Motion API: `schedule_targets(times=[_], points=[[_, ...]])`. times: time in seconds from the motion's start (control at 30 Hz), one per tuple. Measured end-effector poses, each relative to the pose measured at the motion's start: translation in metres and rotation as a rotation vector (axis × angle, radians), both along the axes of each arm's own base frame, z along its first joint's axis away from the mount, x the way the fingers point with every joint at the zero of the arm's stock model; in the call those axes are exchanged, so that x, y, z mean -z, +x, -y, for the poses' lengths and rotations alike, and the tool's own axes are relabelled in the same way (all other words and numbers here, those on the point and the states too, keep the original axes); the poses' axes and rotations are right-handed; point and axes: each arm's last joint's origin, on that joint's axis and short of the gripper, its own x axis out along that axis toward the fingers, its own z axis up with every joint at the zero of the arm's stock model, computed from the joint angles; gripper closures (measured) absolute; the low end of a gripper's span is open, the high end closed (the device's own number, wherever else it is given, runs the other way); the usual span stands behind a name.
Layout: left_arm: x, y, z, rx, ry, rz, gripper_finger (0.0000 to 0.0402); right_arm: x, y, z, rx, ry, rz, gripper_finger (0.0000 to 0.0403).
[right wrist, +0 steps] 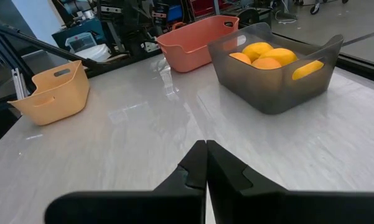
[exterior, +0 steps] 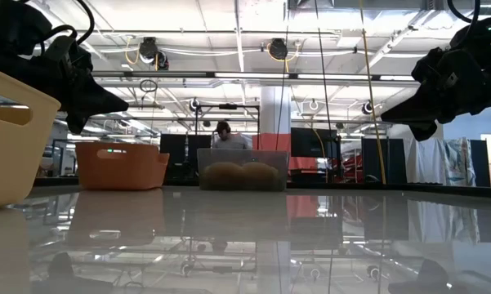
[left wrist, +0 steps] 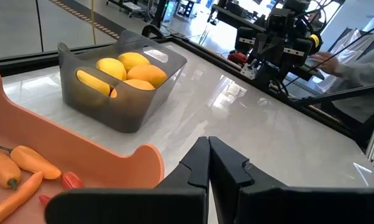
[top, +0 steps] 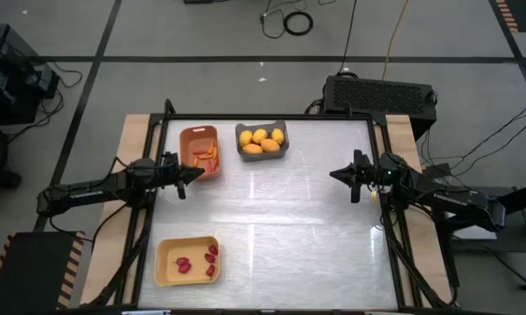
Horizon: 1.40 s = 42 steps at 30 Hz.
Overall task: Sort produce into baskets
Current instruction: Return to Home Position
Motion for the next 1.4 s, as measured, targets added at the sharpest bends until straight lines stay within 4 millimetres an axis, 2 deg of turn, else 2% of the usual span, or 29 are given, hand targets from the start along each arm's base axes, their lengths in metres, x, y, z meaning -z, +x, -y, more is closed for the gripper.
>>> schedule_targets(times=[1.4], points=[[0.0,0.0,0.0,0.0,0.0,0.0,0.0395,0.0,0.0,0.0,0.0,0.0,0.0,0.0403]])
